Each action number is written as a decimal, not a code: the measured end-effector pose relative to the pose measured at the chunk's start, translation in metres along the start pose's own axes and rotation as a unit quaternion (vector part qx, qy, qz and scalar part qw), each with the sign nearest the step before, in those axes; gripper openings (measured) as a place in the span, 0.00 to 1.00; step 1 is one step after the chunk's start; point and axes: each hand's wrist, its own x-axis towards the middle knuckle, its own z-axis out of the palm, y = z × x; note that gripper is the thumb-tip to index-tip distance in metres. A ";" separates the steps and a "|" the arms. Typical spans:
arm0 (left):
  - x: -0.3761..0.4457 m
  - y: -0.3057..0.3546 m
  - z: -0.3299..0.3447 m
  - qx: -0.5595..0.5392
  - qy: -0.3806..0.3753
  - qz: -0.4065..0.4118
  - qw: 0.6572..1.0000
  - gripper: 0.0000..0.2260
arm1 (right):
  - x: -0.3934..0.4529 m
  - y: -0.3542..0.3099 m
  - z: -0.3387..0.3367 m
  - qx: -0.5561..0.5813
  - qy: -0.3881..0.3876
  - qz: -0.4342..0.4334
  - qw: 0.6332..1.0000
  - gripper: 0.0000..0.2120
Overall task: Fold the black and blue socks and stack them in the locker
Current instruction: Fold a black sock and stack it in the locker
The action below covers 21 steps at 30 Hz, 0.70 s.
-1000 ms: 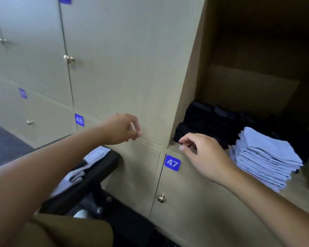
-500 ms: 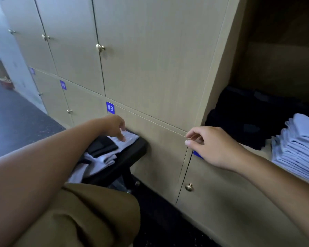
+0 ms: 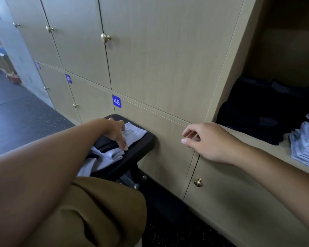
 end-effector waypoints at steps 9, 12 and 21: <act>-0.002 -0.010 -0.002 -0.124 0.068 0.000 0.990 0.40 | 0.003 -0.004 0.005 -0.004 -0.023 -0.012 1.000 0.08; -0.002 -0.023 0.001 -0.183 0.049 -0.024 0.982 0.36 | 0.004 -0.004 0.006 -0.007 -0.032 -0.012 0.999 0.07; -0.006 -0.032 0.006 -0.266 0.071 -0.070 0.959 0.15 | 0.005 -0.004 0.008 -0.010 -0.049 -0.015 0.999 0.08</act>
